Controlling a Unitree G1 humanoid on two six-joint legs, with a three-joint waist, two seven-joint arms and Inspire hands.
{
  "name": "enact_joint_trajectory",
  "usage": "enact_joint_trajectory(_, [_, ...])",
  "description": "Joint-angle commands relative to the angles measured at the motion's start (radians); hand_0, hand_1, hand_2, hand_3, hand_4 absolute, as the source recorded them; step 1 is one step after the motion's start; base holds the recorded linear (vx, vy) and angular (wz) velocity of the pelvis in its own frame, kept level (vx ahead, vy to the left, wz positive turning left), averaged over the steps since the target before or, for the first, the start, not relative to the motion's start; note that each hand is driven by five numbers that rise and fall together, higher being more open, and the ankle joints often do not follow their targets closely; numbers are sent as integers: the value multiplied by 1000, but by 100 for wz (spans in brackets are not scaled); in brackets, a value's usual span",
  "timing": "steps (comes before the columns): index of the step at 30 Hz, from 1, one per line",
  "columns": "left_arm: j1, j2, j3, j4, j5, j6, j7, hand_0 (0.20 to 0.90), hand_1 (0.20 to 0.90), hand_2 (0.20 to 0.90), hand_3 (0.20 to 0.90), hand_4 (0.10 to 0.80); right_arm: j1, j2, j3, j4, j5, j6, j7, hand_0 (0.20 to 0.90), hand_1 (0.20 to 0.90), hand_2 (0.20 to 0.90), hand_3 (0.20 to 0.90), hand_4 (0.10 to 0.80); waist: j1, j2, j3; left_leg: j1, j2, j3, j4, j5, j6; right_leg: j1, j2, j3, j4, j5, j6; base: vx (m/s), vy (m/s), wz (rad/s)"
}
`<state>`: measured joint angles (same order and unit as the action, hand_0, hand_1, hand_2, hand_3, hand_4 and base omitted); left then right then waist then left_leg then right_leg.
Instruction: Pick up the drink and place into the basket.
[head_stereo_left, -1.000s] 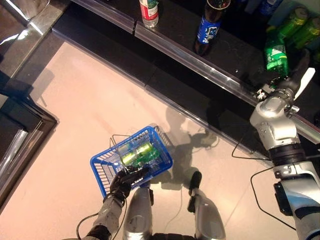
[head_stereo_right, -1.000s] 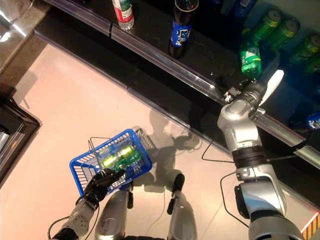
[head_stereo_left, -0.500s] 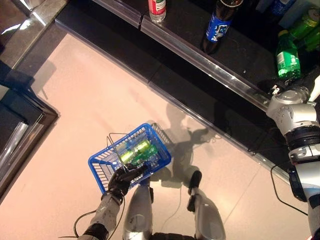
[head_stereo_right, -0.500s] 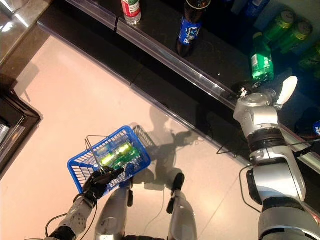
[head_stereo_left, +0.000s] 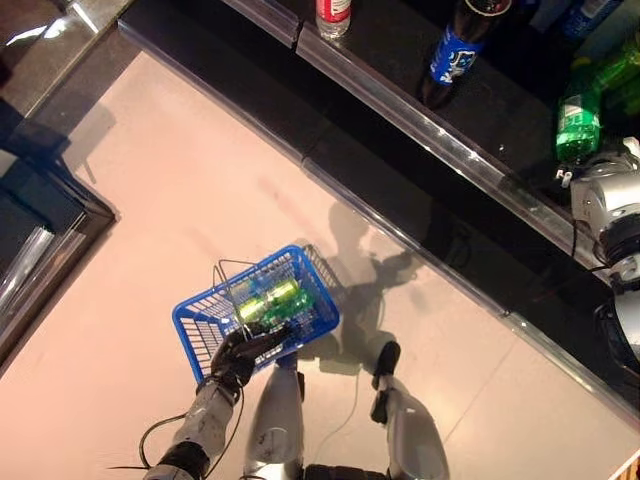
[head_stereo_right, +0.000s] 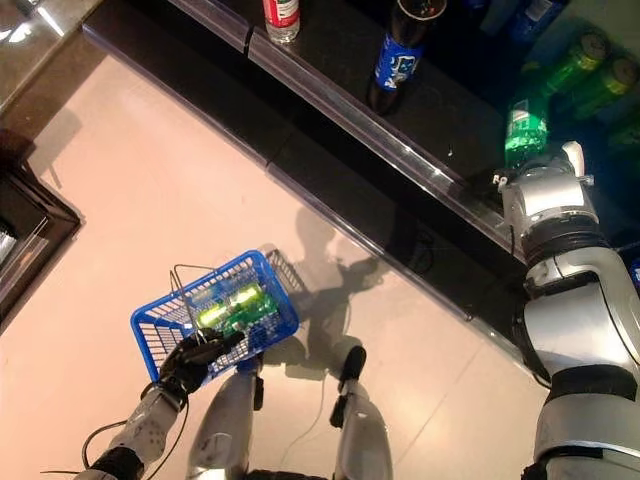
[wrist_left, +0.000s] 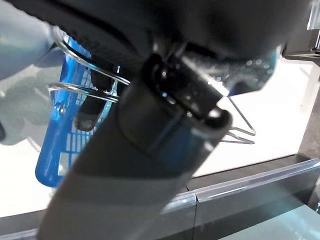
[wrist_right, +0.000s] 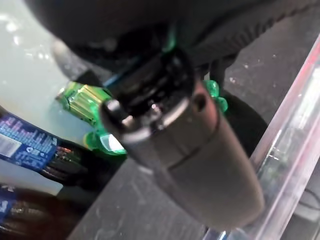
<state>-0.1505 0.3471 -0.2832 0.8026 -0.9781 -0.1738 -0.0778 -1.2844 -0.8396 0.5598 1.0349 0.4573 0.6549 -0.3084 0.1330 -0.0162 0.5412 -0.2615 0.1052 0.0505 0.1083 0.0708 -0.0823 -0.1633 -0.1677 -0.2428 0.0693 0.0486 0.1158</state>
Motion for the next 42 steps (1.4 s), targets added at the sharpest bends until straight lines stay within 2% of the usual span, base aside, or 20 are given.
enact_joint_trajectory(1, [57,109,16,-200,-16,-94,-52,300,300,300,200,100,-133,-153,157,8,-157,11,90,300,300,300,200,100,38,-25,-21,-39,-5,-5,114,-57,29,-80,14,12,136,-45,-54,-6,-6,12])
enact_joint_trajectory(5, [54,114,15,-194,-16,-91,-62,300,300,300,200,100,-164,-149,210,83,-238,35,205,300,300,300,200,100,47,-26,-21,-40,-7,-6,111,-55,30,-84,13,3,140,-46,-54,-3,0,2])
enact_joint_trajectory(9, [54,121,12,-196,-17,-90,-67,300,300,300,200,100,-169,-151,216,123,-232,30,214,300,300,300,200,100,52,-28,-21,-46,-6,-6,117,-56,32,-90,13,-2,150,-49,-56,0,0,0])
enact_joint_trajectory(18, [52,128,6,-196,-19,-88,-70,300,300,300,200,100,-160,-156,199,173,-209,9,182,300,300,300,200,100,58,-26,-21,-43,-8,-5,121,-62,33,-91,16,-8,162,-56,-56,-16,-4,5])
enact_joint_trajectory(28, [48,119,3,-179,-26,-102,-83,300,300,300,200,100,-148,-171,165,176,-169,-65,110,300,300,300,200,100,52,-16,-21,-22,-13,-1,121,-66,34,-75,15,-6,170,-65,-57,-18,9,0])
enact_joint_trajectory(35, [62,105,18,-172,-39,-129,-95,300,300,300,200,100,-76,-213,74,59,-64,-168,-10,300,300,300,200,100,29,-14,-21,8,-13,14,124,-72,32,-57,17,-3,183,-78,-61,-43,20,-1])
enact_joint_trajectory(42, [86,87,48,-171,-40,-147,-103,300,300,300,200,100,39,-260,-19,-159,-16,-201,-96,300,300,300,200,100,-3,-12,-21,34,-8,34,141,-85,30,-41,17,4,201,-92,-68,-20,17,-3])
